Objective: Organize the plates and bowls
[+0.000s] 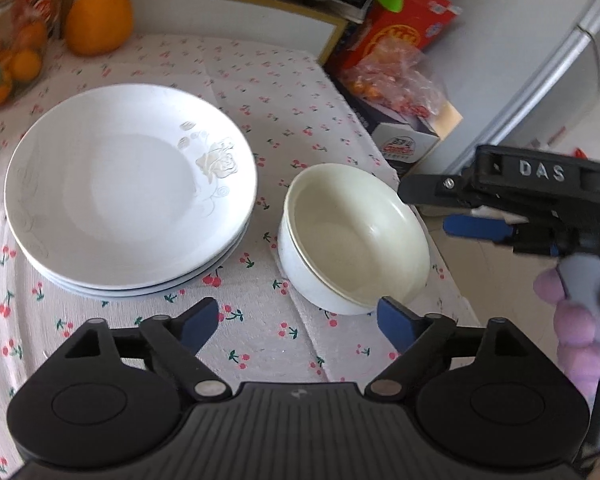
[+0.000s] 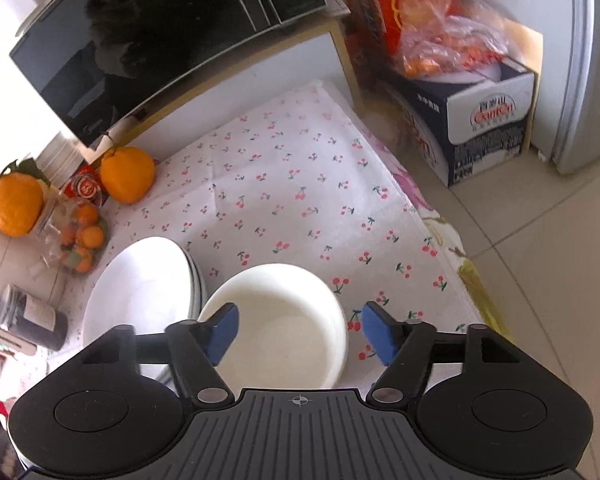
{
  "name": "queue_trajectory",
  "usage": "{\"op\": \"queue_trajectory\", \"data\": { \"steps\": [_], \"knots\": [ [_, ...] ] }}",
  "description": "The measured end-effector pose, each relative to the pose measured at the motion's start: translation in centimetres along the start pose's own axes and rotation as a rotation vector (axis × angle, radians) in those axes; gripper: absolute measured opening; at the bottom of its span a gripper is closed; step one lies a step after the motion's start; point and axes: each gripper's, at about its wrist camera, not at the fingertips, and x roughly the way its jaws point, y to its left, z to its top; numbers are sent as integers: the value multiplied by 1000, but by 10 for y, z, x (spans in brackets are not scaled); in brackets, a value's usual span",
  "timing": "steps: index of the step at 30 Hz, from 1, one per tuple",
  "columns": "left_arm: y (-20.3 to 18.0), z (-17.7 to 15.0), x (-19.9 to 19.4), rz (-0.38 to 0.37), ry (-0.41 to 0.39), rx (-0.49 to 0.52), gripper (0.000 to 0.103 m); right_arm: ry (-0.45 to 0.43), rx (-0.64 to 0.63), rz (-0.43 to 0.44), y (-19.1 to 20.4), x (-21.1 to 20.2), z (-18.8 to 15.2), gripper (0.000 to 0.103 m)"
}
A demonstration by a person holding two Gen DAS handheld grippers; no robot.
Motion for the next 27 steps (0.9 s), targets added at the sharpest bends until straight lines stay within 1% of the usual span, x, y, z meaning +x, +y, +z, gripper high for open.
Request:
{"op": "queue_trajectory", "data": {
  "steps": [5,10,14,20,27],
  "knots": [
    [-7,-9,3,8,-30,118,93,-36,-49,-21,-5,-1,-3,76],
    [-14,-15,7,1,-54,205,94,-43,-57,-35,-12,2,-6,76],
    [-20,-14,13,-7,-53,233,94,-19,-35,-36,-16,8,-9,76],
    [-21,-13,22,-4,-42,245,94,31,-8,-32,-17,20,-12,76],
    [-24,-11,31,-18,-42,264,90,83,65,-22,-24,34,-14,76]
  ]
}}
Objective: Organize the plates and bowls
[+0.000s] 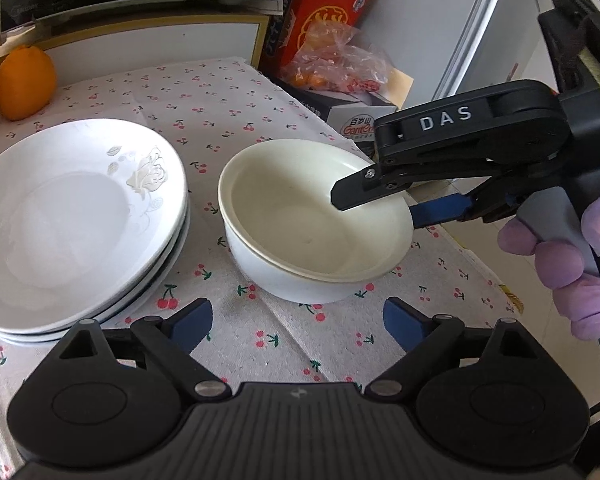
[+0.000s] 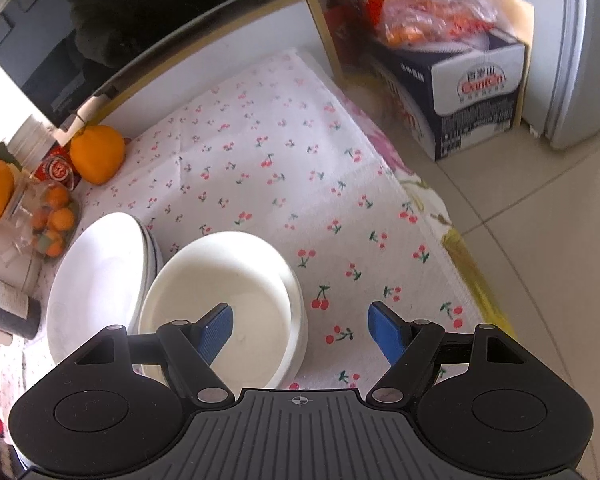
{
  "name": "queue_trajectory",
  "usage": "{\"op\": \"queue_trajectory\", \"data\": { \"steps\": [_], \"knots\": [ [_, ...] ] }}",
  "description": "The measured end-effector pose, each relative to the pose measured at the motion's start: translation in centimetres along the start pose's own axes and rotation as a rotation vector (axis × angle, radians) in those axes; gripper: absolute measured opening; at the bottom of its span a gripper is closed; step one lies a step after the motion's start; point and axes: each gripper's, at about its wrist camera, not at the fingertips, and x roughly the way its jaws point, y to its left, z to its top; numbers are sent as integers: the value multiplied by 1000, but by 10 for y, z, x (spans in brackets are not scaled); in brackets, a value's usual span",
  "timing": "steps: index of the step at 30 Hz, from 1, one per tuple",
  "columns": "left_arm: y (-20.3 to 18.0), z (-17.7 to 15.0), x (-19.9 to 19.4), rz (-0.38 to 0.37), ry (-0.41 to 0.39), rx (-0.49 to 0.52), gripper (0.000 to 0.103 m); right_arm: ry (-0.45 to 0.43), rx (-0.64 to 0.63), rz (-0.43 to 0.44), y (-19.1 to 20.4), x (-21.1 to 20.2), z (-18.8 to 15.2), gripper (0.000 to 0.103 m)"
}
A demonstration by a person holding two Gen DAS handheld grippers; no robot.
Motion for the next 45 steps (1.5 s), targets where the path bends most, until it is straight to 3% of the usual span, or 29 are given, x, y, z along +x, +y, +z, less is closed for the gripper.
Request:
{"op": "queue_trajectory", "data": {
  "steps": [10,17,28,45],
  "knots": [
    [1,-3,3,-26,-5,15,76,39,136,1,-16,12,1,74],
    [1,1,8,-38,-11,0,68,42,192,2,-25,12,2,46],
    [1,4,10,-53,-1,9,60,66,154,47,-15,15,2,15],
    [-2,6,2,-67,-9,1,58,13,86,42,-3,-3,3,15]
  ]
}}
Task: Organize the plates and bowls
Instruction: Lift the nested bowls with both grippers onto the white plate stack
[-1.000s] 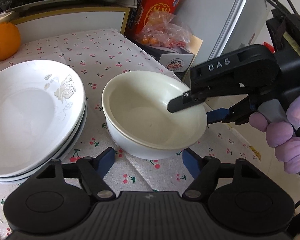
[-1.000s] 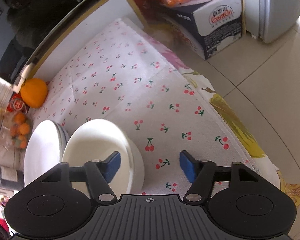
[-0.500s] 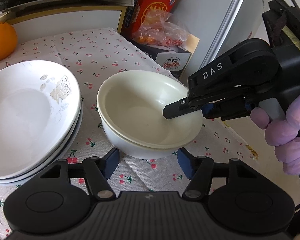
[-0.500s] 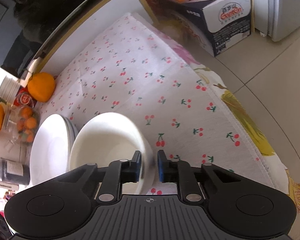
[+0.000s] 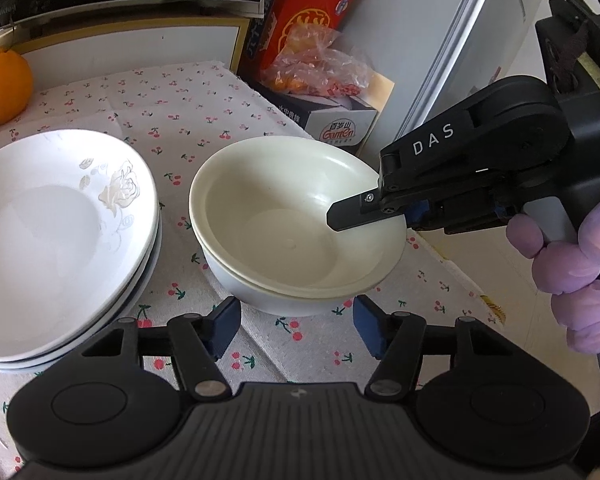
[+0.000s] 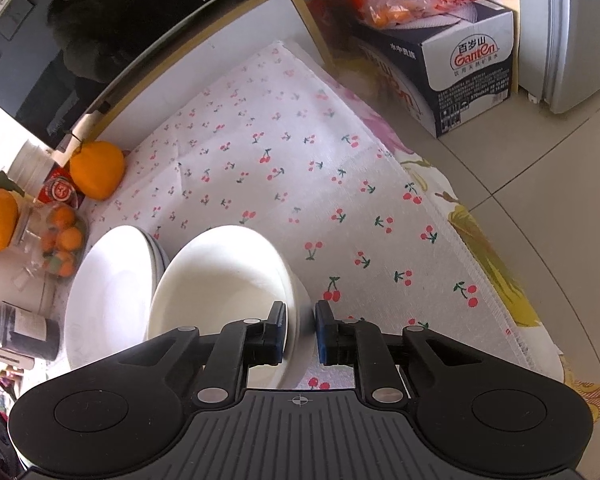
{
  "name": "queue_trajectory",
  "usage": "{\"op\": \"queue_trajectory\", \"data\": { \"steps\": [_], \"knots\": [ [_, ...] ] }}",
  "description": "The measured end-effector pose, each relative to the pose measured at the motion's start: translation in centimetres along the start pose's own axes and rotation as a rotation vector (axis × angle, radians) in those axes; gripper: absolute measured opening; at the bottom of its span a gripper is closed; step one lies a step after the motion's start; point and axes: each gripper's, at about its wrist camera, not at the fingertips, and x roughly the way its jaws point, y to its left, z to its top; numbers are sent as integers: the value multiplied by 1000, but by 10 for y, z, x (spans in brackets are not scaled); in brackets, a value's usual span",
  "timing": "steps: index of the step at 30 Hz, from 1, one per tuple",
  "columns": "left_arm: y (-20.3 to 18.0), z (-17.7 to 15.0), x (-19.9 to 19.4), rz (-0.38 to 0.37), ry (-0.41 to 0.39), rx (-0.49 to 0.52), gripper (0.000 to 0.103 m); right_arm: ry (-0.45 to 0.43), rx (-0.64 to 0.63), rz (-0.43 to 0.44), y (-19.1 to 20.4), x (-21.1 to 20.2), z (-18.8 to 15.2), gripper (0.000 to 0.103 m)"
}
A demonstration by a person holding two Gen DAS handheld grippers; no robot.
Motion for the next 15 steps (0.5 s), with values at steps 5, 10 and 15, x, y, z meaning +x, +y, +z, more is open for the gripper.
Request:
{"op": "queue_trajectory", "data": {
  "steps": [5,10,15],
  "knots": [
    [-1,4,-7,-3,-12,-6,58,-12,13,10,2,-7,2,15],
    [1,9,-18,-7,-34,-16,58,-37,16,25,9,-16,4,15],
    [7,14,-31,1,-57,-14,58,-68,10,54,22,-24,7,15]
  ]
}}
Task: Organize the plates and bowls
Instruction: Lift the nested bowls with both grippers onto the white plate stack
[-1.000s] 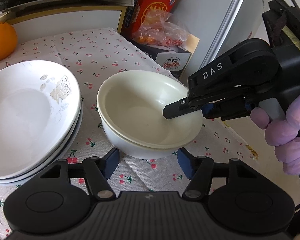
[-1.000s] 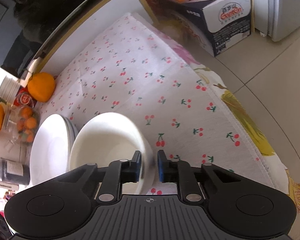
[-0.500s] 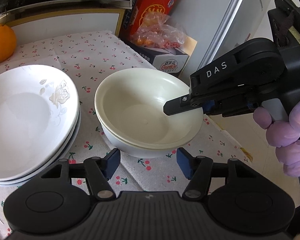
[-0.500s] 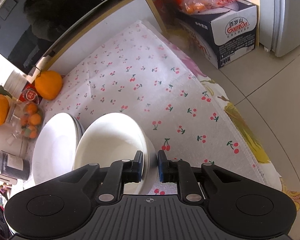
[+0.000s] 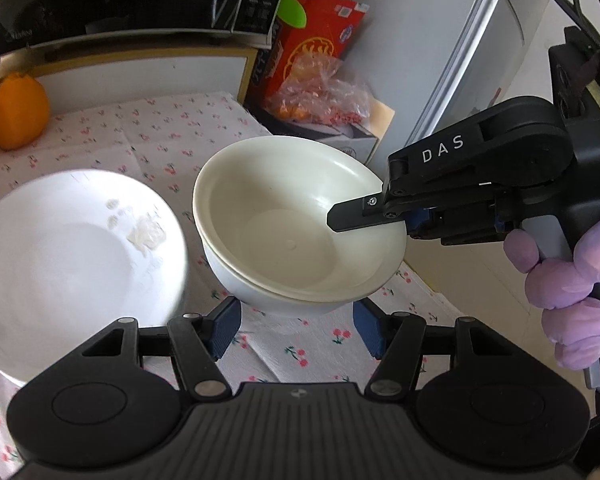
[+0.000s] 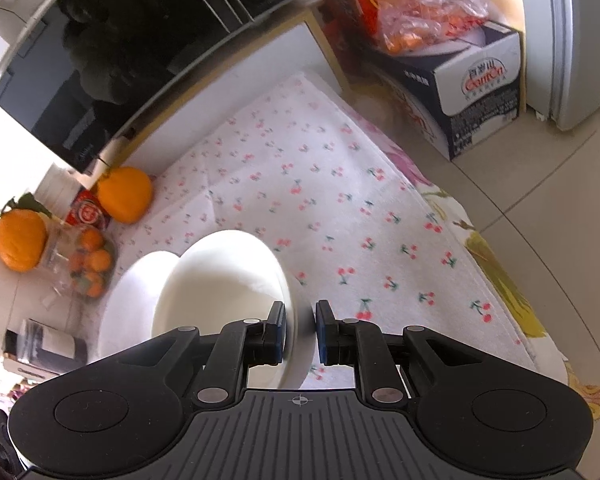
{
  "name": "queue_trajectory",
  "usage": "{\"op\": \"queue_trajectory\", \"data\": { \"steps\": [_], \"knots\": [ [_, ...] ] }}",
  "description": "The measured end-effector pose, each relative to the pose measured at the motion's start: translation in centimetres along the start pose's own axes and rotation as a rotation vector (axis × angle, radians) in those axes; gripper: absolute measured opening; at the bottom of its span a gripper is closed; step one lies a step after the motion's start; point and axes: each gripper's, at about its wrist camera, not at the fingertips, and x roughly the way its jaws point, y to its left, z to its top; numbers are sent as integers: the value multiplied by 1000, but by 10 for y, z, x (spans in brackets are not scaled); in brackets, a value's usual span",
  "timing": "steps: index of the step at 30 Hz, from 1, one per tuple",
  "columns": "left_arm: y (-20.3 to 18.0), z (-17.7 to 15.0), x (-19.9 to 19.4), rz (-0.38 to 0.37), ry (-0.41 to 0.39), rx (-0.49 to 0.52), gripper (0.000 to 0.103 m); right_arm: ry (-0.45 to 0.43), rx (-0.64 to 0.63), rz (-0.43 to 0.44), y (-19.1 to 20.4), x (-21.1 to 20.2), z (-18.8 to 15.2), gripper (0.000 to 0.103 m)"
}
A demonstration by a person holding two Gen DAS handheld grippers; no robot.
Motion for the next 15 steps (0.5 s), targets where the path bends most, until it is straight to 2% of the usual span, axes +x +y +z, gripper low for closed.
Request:
{"op": "queue_trajectory", "data": {
  "steps": [6,15],
  "knots": [
    [10,4,-16,29,-15,16,58,-19,2,37,20,1,1,16],
    [35,0,-34,68,-15,-15,58,-19,-15,78,55,17,-4,16]
  ]
}}
